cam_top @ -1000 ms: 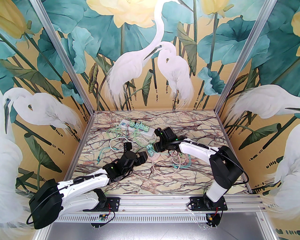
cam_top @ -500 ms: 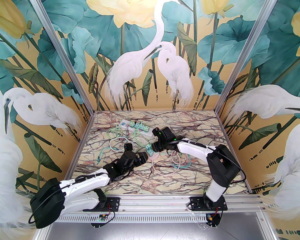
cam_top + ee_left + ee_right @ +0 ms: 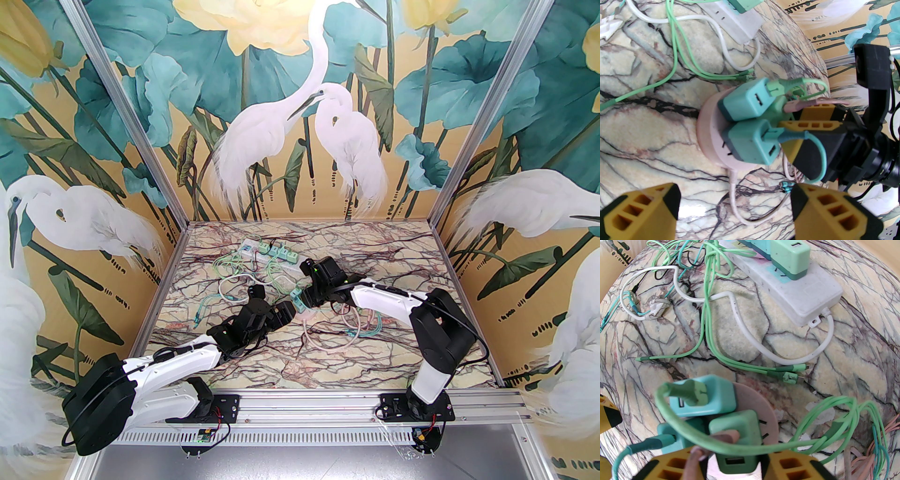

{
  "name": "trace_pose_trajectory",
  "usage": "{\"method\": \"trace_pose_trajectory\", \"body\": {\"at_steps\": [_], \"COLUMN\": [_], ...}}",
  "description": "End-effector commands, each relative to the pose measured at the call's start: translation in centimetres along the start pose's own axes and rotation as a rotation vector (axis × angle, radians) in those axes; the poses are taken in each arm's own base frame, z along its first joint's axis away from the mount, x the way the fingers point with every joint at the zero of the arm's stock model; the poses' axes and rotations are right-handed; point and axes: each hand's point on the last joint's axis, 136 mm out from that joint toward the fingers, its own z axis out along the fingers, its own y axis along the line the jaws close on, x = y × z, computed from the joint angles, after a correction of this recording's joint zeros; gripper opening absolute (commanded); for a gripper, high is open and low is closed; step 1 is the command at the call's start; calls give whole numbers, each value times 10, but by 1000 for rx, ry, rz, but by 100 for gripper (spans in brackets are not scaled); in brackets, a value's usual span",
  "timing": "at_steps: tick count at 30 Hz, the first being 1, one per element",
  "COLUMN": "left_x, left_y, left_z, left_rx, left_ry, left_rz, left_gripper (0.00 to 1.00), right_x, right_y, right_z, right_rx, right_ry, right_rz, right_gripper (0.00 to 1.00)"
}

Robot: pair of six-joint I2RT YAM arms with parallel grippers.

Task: Pull the plug off the socket

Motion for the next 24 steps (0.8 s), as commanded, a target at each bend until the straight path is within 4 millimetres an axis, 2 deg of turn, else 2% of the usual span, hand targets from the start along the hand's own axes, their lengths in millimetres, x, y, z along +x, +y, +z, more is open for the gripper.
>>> {"method": "trace_pose_trajectory", "body": {"at_steps": [1,11,17,20,24], "left_x": [4,4,5,4,3], "left_y": [1,1,3,4,4], "left_z": [3,3,4,3,3], "left_rx": [14,16,10,8,7], "left_ry": [23,28,37,37,37], "left_rz": [-16,-29,-33,-35,-29], "left_gripper": [79,76,76,76,76], "right_x": [0,2,0,-5,-9], "right_y": [3,1,-4,-4,-4], "right_z": [7,17,22,22,23], "right_rx": [5,30,65,66,70], "right_ry": [20,38,33,22,8], "right_rz": [-32,-57,-62,-63,-64], "right_gripper": [39,32,41,41,36]}}
